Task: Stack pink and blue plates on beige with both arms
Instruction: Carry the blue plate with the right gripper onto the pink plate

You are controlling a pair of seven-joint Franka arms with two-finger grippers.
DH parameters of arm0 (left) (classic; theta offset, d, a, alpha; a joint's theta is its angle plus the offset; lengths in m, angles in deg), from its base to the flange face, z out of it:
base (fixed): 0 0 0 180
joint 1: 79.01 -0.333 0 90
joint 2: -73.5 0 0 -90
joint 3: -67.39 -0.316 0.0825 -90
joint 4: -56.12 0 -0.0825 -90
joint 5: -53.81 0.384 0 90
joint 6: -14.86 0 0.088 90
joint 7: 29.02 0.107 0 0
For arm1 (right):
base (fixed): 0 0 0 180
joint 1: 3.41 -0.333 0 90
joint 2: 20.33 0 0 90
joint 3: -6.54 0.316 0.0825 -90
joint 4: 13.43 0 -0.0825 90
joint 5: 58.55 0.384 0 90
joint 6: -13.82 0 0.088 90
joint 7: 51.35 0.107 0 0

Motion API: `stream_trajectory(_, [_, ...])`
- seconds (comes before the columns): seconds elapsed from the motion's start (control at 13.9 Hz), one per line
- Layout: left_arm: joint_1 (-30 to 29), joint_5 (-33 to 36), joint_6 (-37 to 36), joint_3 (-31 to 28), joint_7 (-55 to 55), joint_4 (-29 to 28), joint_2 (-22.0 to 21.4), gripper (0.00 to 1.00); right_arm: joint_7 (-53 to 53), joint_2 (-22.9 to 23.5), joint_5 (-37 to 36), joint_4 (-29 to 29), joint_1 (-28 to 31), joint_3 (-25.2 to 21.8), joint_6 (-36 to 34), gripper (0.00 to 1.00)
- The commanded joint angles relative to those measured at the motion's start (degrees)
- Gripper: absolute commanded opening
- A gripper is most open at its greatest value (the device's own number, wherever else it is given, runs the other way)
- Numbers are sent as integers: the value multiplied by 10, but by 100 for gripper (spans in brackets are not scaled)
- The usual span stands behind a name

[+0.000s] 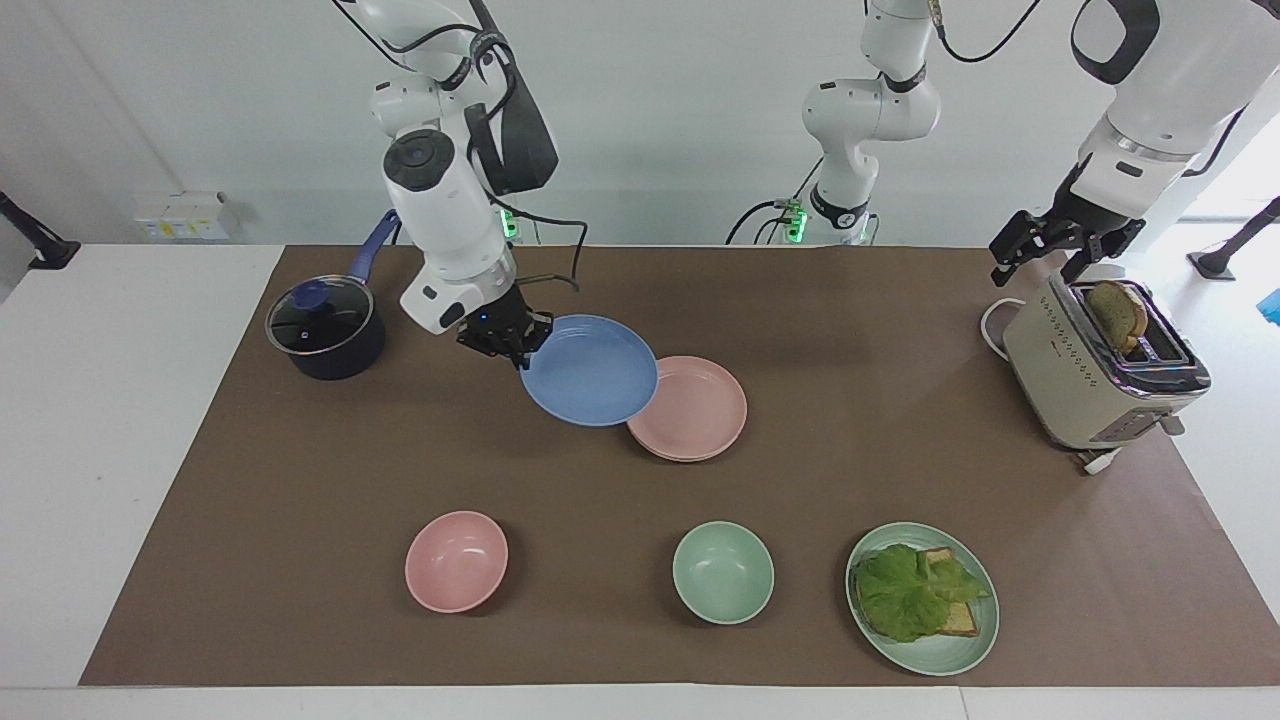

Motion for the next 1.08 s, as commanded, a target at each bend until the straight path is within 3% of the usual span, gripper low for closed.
stream_trajectory(0.0, [-5, 8, -7, 4, 5, 0, -4, 100, 31, 8, 7, 4, -29, 1, 32, 0])
stream_trajectory(0.43, [-5, 8, -7, 4, 5, 0, -4, 100, 69, 64, 8, 5, -84, 2, 117, 0])
stream_trajectory(1.01, [-5, 8, -7, 4, 5, 0, -4, 100, 27, 109, 10, 11, -95, 9, 139, 0])
